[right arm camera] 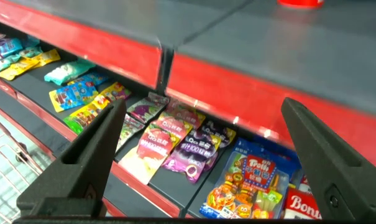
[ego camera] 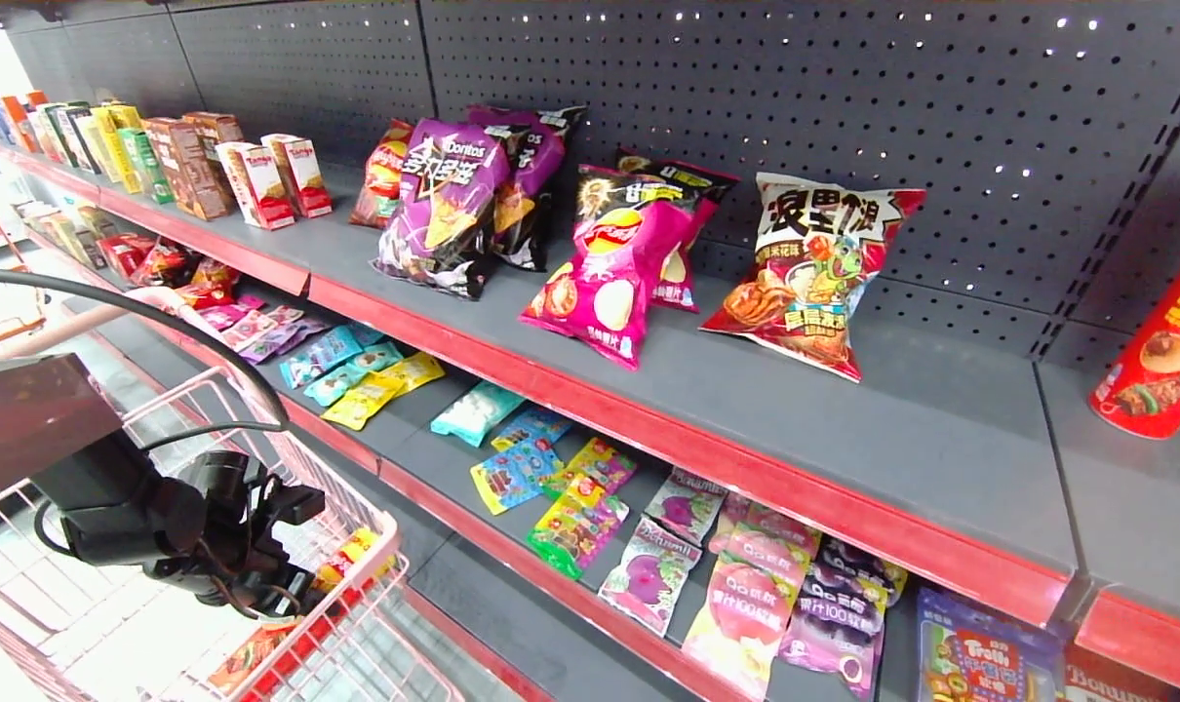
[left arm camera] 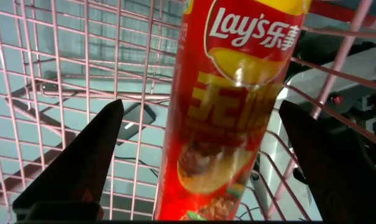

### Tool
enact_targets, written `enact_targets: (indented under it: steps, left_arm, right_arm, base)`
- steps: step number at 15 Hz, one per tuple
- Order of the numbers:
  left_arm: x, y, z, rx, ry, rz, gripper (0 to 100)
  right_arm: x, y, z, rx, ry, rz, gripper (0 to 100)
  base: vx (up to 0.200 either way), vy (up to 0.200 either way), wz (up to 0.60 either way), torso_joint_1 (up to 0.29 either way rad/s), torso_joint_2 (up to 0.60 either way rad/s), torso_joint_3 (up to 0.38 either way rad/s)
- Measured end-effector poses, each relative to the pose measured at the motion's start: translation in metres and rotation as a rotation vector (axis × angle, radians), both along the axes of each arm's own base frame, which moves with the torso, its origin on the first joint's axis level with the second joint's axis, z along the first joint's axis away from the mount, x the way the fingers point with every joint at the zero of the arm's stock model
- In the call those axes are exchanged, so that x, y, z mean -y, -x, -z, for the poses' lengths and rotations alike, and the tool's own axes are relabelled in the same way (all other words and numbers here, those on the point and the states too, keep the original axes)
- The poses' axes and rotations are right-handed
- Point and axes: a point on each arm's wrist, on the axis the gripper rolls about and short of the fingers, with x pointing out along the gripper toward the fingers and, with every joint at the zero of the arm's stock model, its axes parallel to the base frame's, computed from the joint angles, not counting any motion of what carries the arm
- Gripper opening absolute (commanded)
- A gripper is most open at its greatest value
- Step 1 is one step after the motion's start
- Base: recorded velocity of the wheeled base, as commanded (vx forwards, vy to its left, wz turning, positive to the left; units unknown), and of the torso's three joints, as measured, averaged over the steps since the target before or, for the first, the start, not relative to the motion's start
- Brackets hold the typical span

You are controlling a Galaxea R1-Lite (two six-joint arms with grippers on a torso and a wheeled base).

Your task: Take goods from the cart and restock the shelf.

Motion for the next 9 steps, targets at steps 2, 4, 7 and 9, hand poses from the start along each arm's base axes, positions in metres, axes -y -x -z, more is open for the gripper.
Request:
enact_targets:
  steps: [2, 4, 7, 9]
  left_arm:
    - [0.0003, -0.0003, -0.0002, 0.0, 0.001, 0.002, 100]
    - [0.0028, -0.0013, -0.0004, 0.003, 0.002, 0.01, 100]
    - [0.0065, -0.0033, -0.0001, 0.005, -0.001, 0.02, 100]
    - [0.0075, -0.0042, 0.0003, 0.006, -0.003, 0.023, 100]
  right_arm:
    - [0.0, 0.0, 0.0001, 0.0, 0.0, 0.0, 100]
    - [0.0, 0.0, 0.0, 0.0, 0.0, 0.0, 100]
    - [0.0, 0.0, 0.0, 0.0, 0.0, 0.0, 100]
    - [0.0, 0.0, 0.0, 0.0, 0.0, 0.0, 100]
  base:
    - [0.0, 0.0, 0.0, -0.129, 0.32, 0.178]
    - [0.0, 0.0, 0.0, -0.049, 0.1, 0.058]
    - [0.0, 0.0, 0.0, -0.007, 0.01, 0.017]
    - [0.0, 0.0, 0.0, 0.0, 0.0, 0.0]
